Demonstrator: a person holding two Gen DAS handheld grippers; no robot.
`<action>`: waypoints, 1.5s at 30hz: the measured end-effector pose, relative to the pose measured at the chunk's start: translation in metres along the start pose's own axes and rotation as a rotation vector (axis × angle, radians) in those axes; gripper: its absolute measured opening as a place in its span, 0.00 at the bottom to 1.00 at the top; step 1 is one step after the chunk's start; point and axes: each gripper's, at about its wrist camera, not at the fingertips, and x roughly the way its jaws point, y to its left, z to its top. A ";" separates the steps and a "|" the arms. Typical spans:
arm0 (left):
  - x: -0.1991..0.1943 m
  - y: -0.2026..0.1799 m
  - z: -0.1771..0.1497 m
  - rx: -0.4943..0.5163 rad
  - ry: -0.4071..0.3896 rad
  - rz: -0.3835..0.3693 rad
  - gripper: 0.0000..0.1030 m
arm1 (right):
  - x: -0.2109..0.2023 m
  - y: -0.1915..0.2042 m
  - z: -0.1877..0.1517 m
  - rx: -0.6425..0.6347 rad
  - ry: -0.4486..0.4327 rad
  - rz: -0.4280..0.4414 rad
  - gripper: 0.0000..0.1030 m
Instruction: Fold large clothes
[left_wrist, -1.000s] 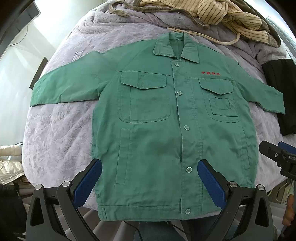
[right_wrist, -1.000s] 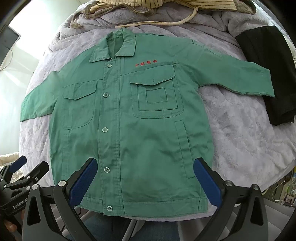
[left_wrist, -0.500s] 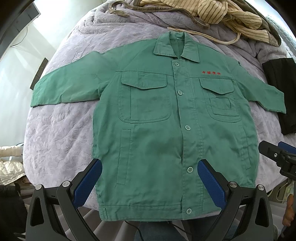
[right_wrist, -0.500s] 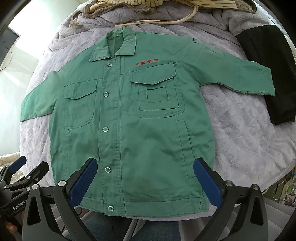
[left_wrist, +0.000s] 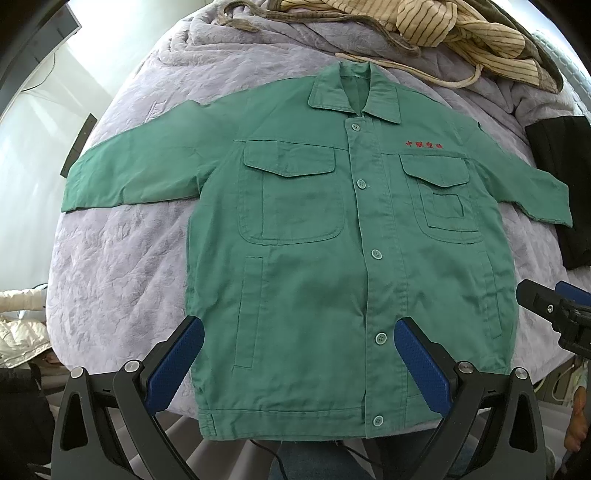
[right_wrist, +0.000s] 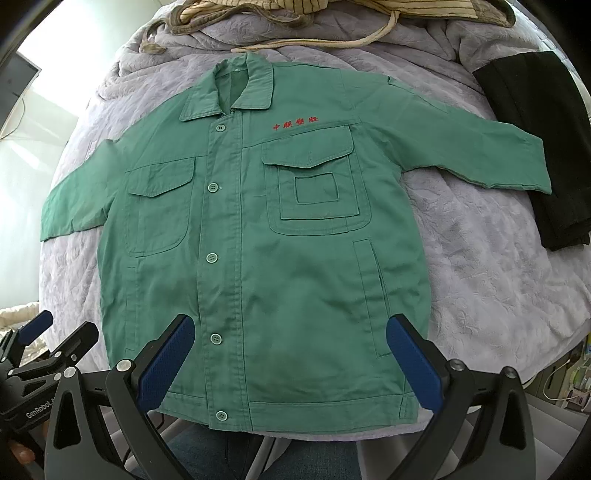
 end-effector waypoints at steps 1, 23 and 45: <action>0.000 0.000 0.000 0.000 0.000 0.000 1.00 | 0.000 0.001 0.000 0.001 0.000 0.000 1.00; 0.001 0.001 -0.002 0.002 0.001 0.002 1.00 | 0.003 0.003 -0.003 -0.004 0.002 0.003 1.00; -0.001 0.002 -0.004 -0.004 0.004 0.007 1.00 | 0.002 0.009 -0.003 -0.004 0.012 0.008 1.00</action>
